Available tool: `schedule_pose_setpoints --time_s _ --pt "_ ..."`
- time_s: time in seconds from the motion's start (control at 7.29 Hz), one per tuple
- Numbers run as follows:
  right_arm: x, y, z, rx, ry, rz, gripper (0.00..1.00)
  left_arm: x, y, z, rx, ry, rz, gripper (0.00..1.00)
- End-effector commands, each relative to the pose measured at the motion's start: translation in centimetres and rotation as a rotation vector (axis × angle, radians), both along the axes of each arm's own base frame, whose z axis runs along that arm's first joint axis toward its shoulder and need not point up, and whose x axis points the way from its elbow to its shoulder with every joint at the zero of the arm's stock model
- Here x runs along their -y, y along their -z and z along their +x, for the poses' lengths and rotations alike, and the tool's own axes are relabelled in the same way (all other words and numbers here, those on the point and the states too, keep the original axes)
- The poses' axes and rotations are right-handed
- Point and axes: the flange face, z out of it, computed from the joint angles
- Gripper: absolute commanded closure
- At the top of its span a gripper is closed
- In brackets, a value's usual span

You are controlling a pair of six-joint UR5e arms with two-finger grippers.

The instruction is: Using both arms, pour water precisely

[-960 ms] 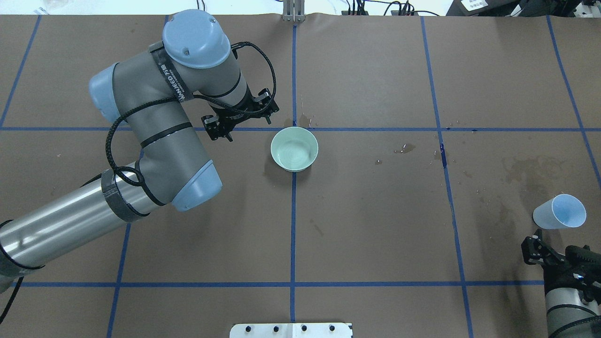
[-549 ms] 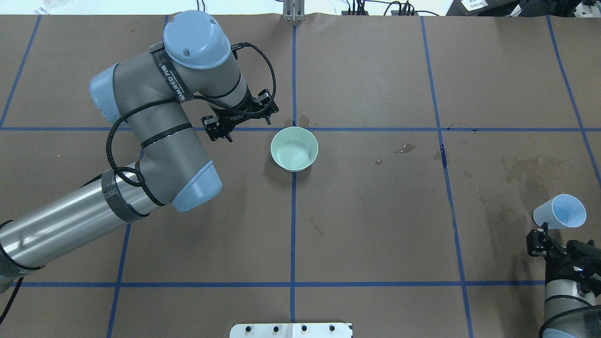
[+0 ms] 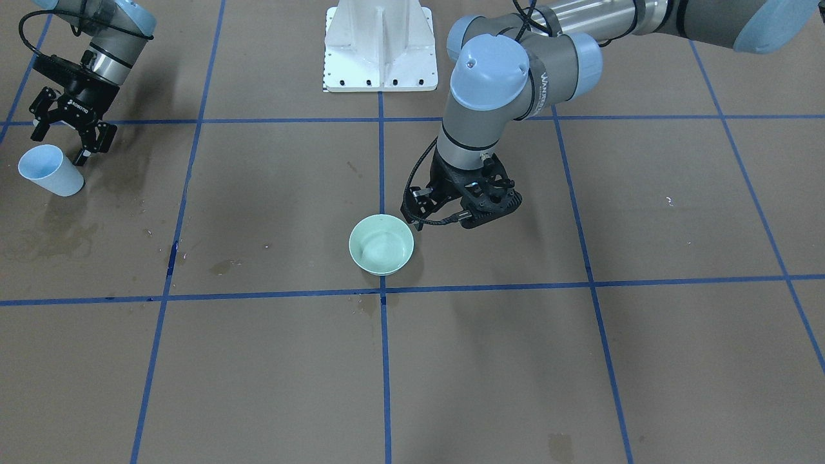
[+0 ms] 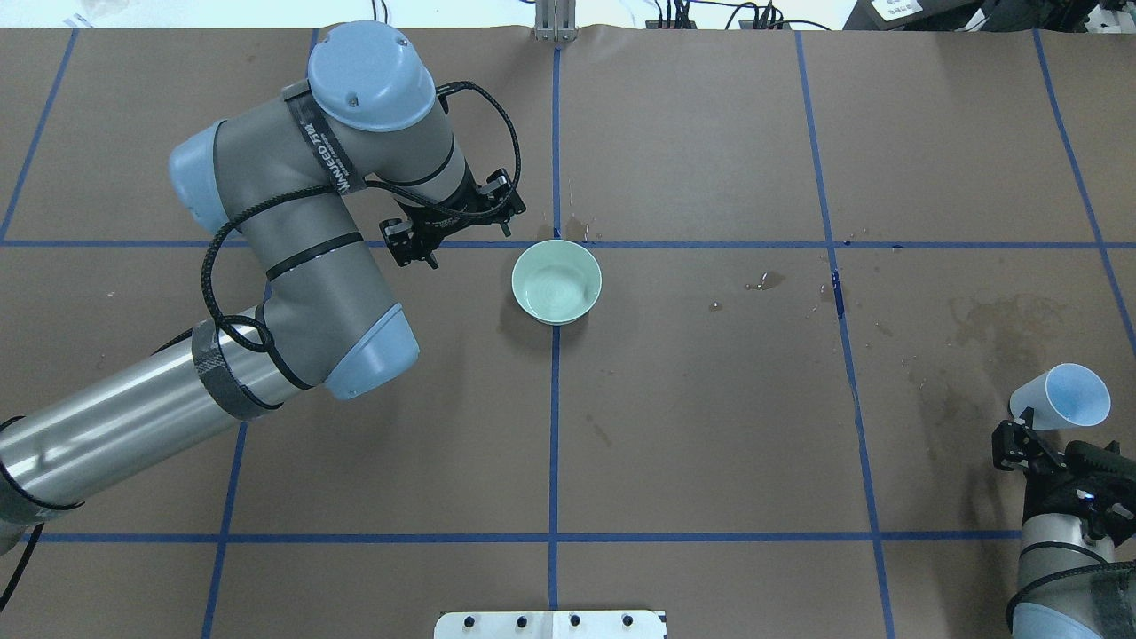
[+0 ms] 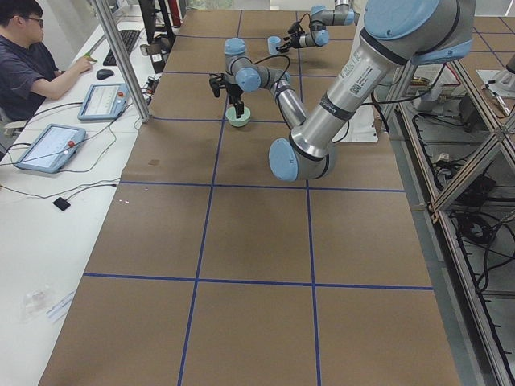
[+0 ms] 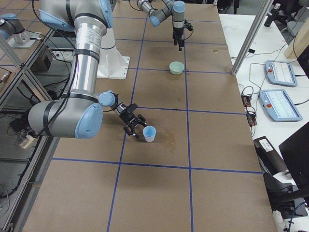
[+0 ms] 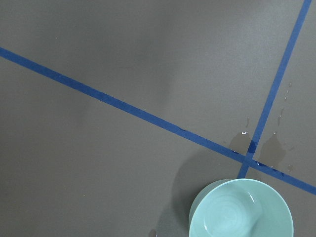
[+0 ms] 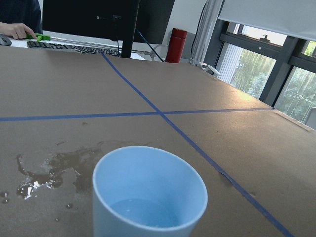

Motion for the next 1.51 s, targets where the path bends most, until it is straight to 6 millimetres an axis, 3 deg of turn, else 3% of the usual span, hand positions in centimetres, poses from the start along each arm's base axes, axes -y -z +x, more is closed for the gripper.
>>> schedule_pose_setpoints --time_s 0.0,0.55,1.37 --pt "0.6 -0.2 -0.3 -0.003 -0.01 0.012 0.01 0.0 -0.1 0.0 0.002 0.0 -0.001 0.0" --pt "1.9 -1.5 -1.2 -0.035 -0.031 0.01 0.01 -0.1 -0.3 0.2 0.003 -0.002 -0.004 0.0" --pt "3.8 -0.8 -1.0 -0.032 -0.037 0.01 0.01 -0.2 -0.4 0.2 0.004 -0.002 -0.007 0.0"
